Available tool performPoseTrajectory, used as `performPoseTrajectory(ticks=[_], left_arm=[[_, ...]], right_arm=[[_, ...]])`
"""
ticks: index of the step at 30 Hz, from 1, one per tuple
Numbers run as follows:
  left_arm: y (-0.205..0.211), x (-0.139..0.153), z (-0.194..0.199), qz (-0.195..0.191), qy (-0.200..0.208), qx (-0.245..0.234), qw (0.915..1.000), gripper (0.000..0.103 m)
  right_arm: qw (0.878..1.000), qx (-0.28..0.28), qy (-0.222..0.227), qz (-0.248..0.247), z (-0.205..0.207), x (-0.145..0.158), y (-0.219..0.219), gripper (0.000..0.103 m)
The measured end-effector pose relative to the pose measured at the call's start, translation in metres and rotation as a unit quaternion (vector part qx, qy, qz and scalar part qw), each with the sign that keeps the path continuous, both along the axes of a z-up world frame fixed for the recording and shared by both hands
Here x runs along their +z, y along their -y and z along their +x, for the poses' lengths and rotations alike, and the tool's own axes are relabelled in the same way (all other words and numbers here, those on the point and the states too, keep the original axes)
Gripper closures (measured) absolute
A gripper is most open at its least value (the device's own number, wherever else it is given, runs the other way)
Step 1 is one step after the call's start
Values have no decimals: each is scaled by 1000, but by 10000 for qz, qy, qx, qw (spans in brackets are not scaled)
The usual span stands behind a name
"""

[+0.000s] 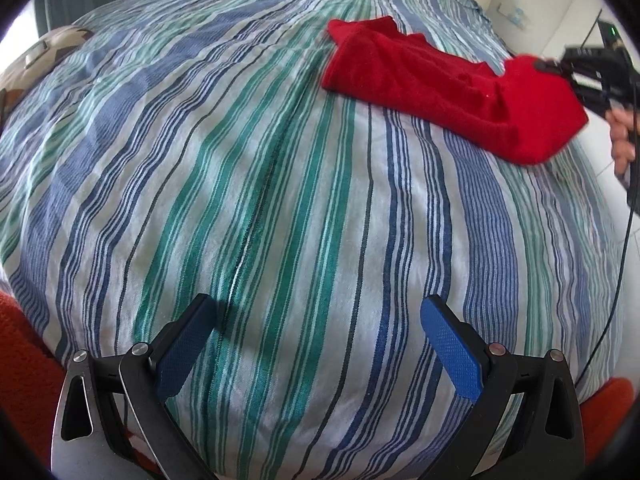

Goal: Fold small clothes
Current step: 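Move the right tool to the sweater's folded edge and grasp it, then fold the grasped edge over the sweater with the right tool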

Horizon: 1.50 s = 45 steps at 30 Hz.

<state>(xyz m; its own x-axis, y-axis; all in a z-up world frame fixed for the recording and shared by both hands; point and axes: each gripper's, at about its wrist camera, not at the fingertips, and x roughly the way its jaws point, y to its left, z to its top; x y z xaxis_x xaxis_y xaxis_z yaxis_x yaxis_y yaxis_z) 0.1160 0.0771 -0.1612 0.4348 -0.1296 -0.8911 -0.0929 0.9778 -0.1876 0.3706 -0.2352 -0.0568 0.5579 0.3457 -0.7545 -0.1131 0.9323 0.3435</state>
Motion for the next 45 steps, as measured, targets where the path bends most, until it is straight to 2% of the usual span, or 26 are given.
performPoseTrajectory(ticks=[4,7,9,11,12,14,16,17,19,21,22,23,25,29,30,32,34,37,39,41,45], left_arm=[[-2,4,0,-78,56,-32,9999,1],[-9,5,0,-135,46,53,9999,1],[-14,4,1,-148,7,108,9998,1],[-17,4,2,-154,-9,163,9997,1],[-18,4,2,-174,-4,178,9997,1],[-20,7,0,-235,18,204,9995,1],[-22,7,1,-294,10,213,9993,1],[-22,7,1,-329,-15,209,9992,1],[-21,6,1,-377,-49,196,9991,1],[-19,5,2,-377,-51,168,9991,1],[-17,6,1,-361,-42,145,9992,1],[-15,6,1,-336,-30,119,9994,1],[-13,6,1,-246,-8,85,9997,1],[-12,3,0,-62,16,89,9999,1],[-13,3,0,-30,21,97,9999,1],[-15,2,-1,15,17,117,9999,1],[-17,2,-2,-22,16,139,9999,1],[-18,4,-1,-92,29,158,9998,1],[-18,5,-2,-131,29,161,9998,1],[-17,4,-1,-121,25,147,9998,1],[-15,5,-1,50,73,134,9999,1]], right_arm=[[9978,642,-40,133,20,4,-88,93],[9954,925,-215,80,37,-17,-148,93],[9925,1049,-630,61,49,-47,-179,87],[9870,1047,-1175,332,59,-74,-192,69],[9853,1005,-1274,541,56,-79,-190,67],[9823,984,-1185,1063,48,-74,-183,64],[9723,1168,-1005,1758,39,-57,-171,61],[9711,1227,-875,1852,34,-46,-162,61],[9780,1211,-645,1571,27,-33,-150,61],[9874,1231,-533,844,20,-29,-147,61],[9877,1338,-556,596,17,-32,-149,63],[9858,1496,-614,454,14,-38,-155,71],[9776,1935,-733,377,2,-58,-178,77],[9543,2755,-1135,-240,-27,-111,-230,77],[9505,2892,-1028,-492,-37,-116,-237,77],[9521,2900,-848,-471,-41,-109,-234,77],[9598,2721,-682,-121,-44,-85,-214,77],[9719,2339,-179,194,-49,-38,-169,77],[9811,1922,-133,177,-49,-27,-135,77],[9844,1723,-322,148,-48,-37,-111,77],[9818,1416,-1268,-29,-53,-104,-92,77]])
